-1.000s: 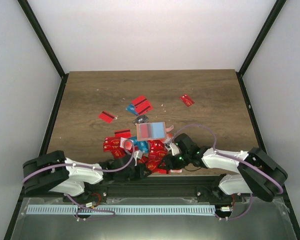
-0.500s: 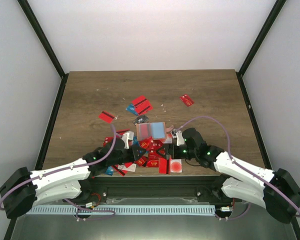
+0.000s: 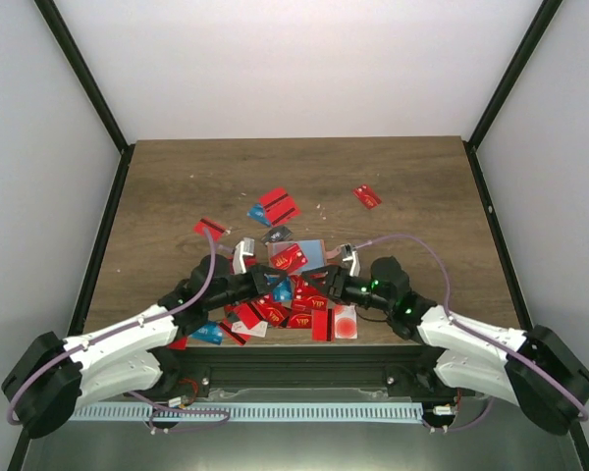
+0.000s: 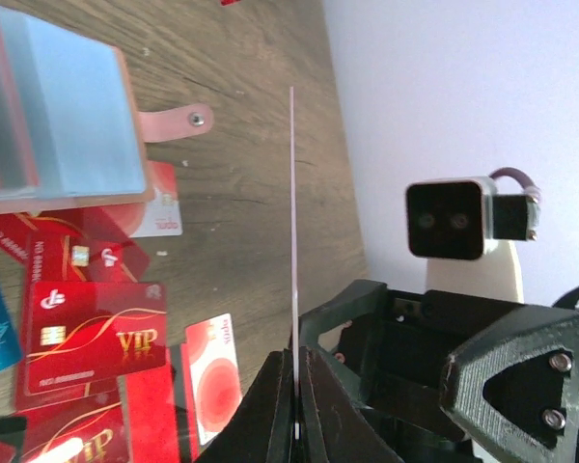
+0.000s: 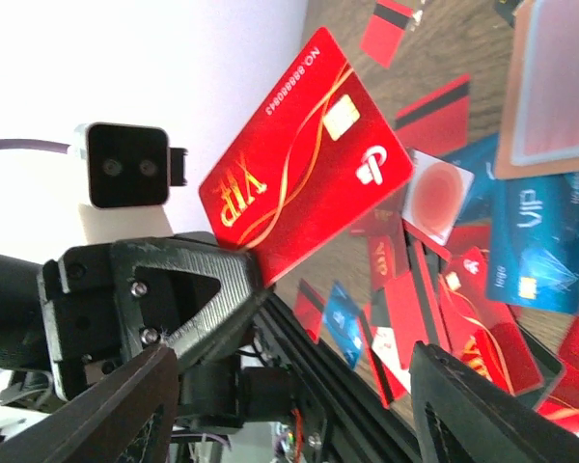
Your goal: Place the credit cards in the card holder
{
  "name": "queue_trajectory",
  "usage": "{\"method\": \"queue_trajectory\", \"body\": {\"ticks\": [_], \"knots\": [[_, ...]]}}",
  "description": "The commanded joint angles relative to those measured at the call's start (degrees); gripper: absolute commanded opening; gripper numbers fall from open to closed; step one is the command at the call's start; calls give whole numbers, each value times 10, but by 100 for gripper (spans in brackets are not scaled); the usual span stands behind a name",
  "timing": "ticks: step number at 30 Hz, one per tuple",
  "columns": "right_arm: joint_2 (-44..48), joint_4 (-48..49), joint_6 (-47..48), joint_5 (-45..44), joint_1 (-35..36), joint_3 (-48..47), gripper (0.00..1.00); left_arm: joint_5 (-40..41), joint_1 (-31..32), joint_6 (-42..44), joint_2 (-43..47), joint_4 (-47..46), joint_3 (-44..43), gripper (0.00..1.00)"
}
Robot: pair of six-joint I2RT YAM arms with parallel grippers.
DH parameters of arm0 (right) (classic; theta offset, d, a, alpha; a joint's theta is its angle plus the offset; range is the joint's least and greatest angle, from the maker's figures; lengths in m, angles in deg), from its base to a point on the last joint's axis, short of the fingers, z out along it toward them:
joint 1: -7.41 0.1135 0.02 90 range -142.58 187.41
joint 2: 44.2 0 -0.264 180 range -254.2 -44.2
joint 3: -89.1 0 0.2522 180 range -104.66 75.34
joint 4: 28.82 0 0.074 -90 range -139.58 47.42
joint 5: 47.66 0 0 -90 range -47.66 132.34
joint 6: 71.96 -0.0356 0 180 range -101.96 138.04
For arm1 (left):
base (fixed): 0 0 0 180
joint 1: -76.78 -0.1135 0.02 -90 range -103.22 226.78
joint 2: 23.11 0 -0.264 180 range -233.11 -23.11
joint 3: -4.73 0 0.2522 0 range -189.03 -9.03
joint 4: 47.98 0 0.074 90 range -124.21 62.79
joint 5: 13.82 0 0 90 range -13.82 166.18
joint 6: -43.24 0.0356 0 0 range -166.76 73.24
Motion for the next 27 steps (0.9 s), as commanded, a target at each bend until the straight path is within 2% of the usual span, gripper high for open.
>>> {"method": "queue_trajectory", "body": {"ticks": [1,9,12,20,23,25,27], "knots": [[-32,114,-60,-16,-1,-9,66,-47,-7,-21,-16,-82,-17,4],[-90,153,-78,-36,-1,-40,59,-62,-7,-29,-16,-112,-15,4],[-120,174,-80,-29,-1,-57,53,-72,-8,-32,-19,-126,-13,4],[-167,208,-89,-16,-2,-83,19,-75,-8,-30,-33,-134,-13,4],[-172,217,-89,-17,-2,-82,10,-77,-8,-30,-40,-138,-12,4],[-175,222,-85,-16,-3,-82,2,-76,-8,-25,-47,-138,-14,9],[-177,221,-82,-12,-7,-82,1,-75,-8,-16,-54,-129,-17,19]]}}
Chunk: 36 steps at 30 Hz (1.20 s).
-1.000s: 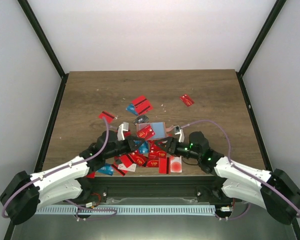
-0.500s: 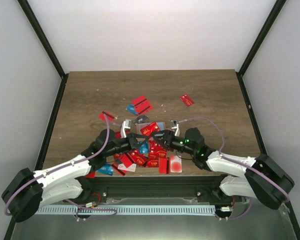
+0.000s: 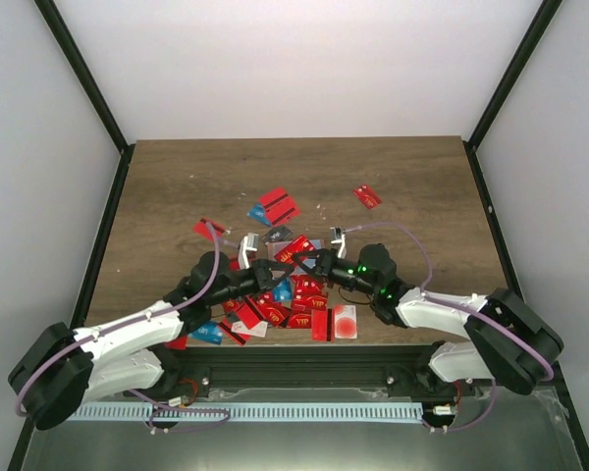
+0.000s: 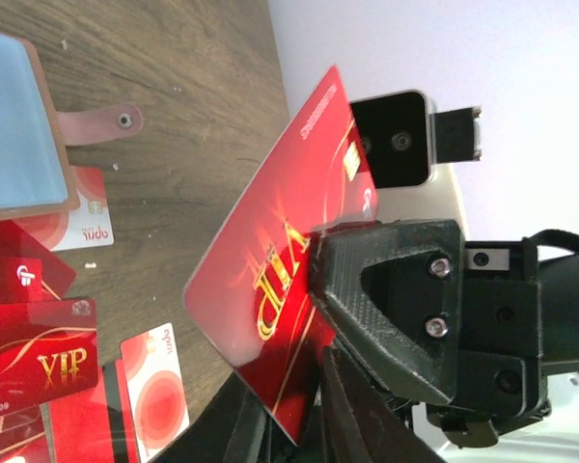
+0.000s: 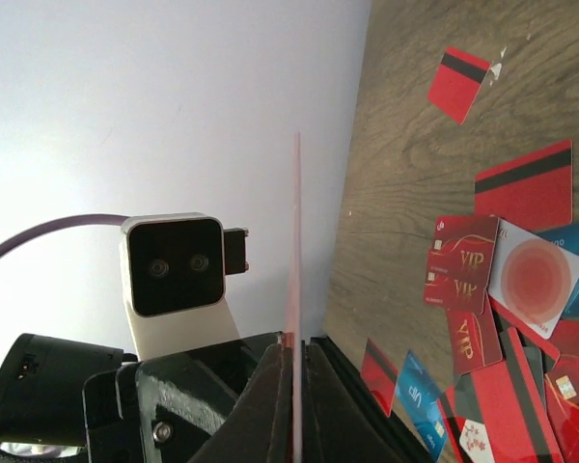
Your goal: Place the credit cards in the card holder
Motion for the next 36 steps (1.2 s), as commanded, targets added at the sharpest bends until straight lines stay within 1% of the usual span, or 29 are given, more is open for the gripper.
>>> {"method": "queue_trajectory", "body": {"ticks": [1,4,6,10,13,17,20,22,26,29,31,33,36], "knots": [[-11,19,13,6,-9,-21,1,-17,2,26,-13,-11,-19,25],[-18,14,38,43,-33,-21,1,-15,-2,58,-16,32,-31,43],[-19,4,63,76,-61,-18,1,-11,-7,90,-14,72,-42,50],[-17,-38,147,155,-122,-21,1,-11,-27,186,-12,163,-74,57],[-20,-115,244,225,-155,-63,1,-37,-53,248,-15,198,-90,60],[-37,-225,365,306,-163,-111,1,-107,-96,309,-14,203,-99,57],[-44,-253,409,354,-162,-119,1,-159,-113,349,-34,224,-125,55],[-47,-248,422,389,-163,-118,1,-181,-114,377,-47,246,-142,53],[-42,-267,452,425,-163,-125,1,-223,-114,397,-51,236,-150,49],[-37,-295,477,450,-163,-137,1,-237,-114,396,-41,225,-152,43],[-31,-285,473,460,-163,-136,1,-245,-114,389,-36,211,-149,39],[-26,-280,469,464,-163,-135,1,-253,-114,382,-37,200,-147,33],[-24,-271,464,473,-162,-130,1,-271,-114,378,-43,190,-146,30]]}}
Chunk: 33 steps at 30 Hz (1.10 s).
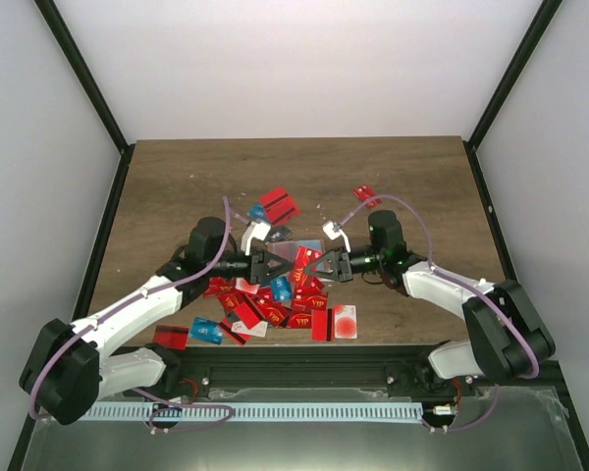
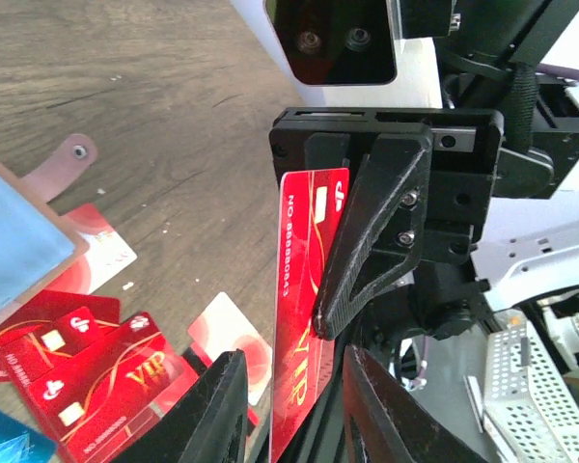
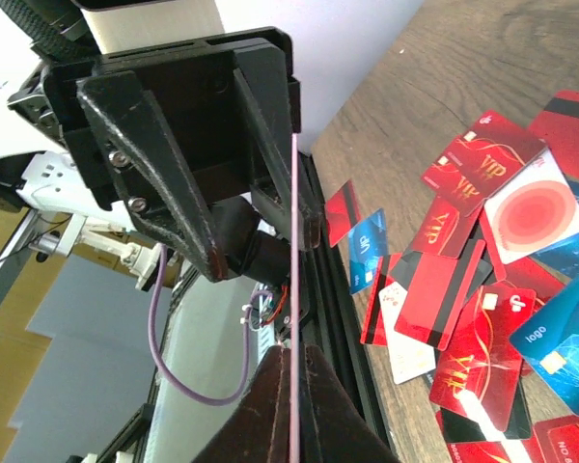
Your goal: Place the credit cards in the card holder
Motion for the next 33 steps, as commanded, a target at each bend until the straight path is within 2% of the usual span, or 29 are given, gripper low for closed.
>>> {"method": "queue_trajectory", "body": {"ticks": [1,8,17,22,23,25,27,29,33], "knots": [[14,8,11,40,-2,-17,1,-43,-1,-1,2,-36,-5,29],[13,22,2,50,1,-15,1,-63,5,-18,-8,-65,-2,21],[11,22,2,53,10,-18,1,-62,19,-23,-30,-73,-4,15],[13,21,1,54,11,-19,1,-61,27,-24,-38,-75,-5,15],[14,22,1,54,12,-19,1,-59,27,-24,-40,-73,-6,17],[15,22,1,57,14,-20,1,-44,27,-20,-39,-63,-9,28],[15,22,1,57,15,-20,1,-30,27,-17,-38,-58,-10,31],[15,21,1,57,16,-20,1,-21,27,-18,-34,-58,-10,31],[12,20,2,57,17,-21,1,-22,27,-19,-32,-62,-11,23]]}}
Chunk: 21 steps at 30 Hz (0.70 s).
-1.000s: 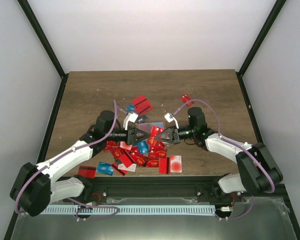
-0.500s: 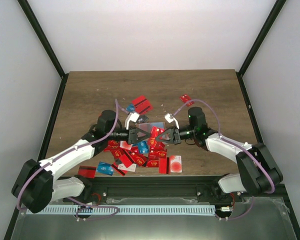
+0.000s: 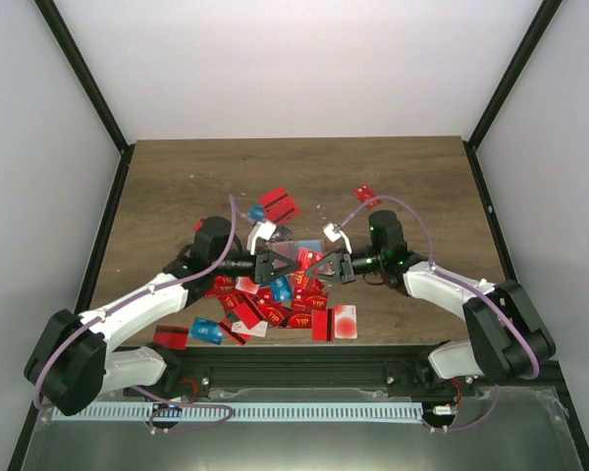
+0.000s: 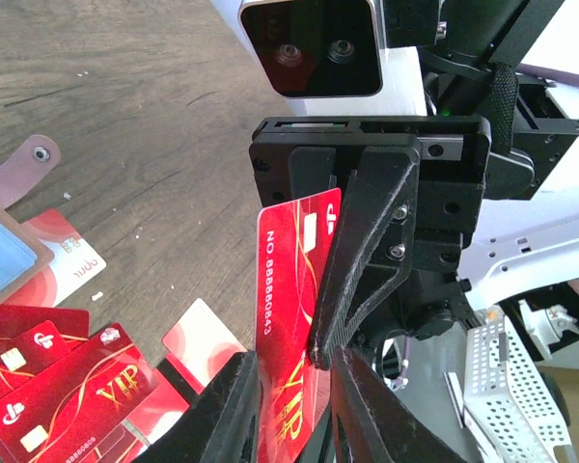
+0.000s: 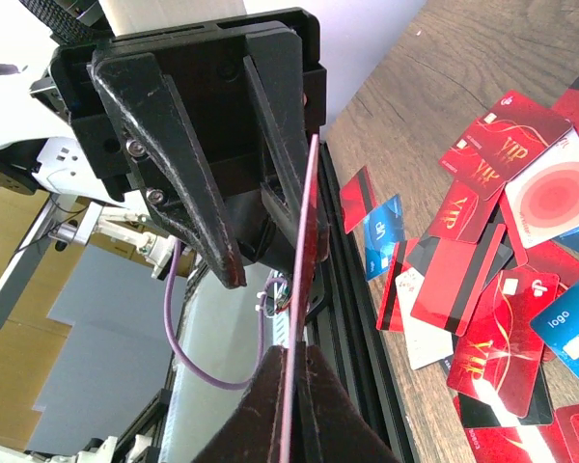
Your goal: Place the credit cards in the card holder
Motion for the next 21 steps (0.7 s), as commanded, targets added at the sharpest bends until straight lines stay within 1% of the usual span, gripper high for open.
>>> {"method": "queue_trajectory", "body": {"ticks": [1,2,3,4,5,8,10,12,13,16,17,18,21], "knots": [[9,30,2,25,13,-21,1,5,11,10,-1,-5,-10,23],[9,29,2,25,13,-21,1,7,11,11,-1,-2,-11,24],[10,28,2,25,13,-23,1,11,11,14,-1,3,-12,27],[11,28,2,25,14,-23,1,19,11,17,1,13,-14,35],[11,27,3,24,14,-23,1,38,11,21,7,25,-16,39],[11,23,5,24,14,-23,1,77,10,23,35,34,-14,50],[11,23,5,24,15,-22,1,90,10,24,51,39,-14,55],[10,23,5,24,17,-23,1,94,10,25,59,41,-13,55],[11,23,5,24,17,-24,1,92,10,25,59,42,-12,53],[10,22,6,24,18,-26,1,75,10,21,50,34,-11,39],[10,21,7,24,18,-27,1,69,10,19,47,29,-10,33],[10,21,7,24,18,-27,1,61,10,16,45,22,-8,30],[9,21,7,23,19,-27,1,39,11,12,39,10,-5,30]]}}
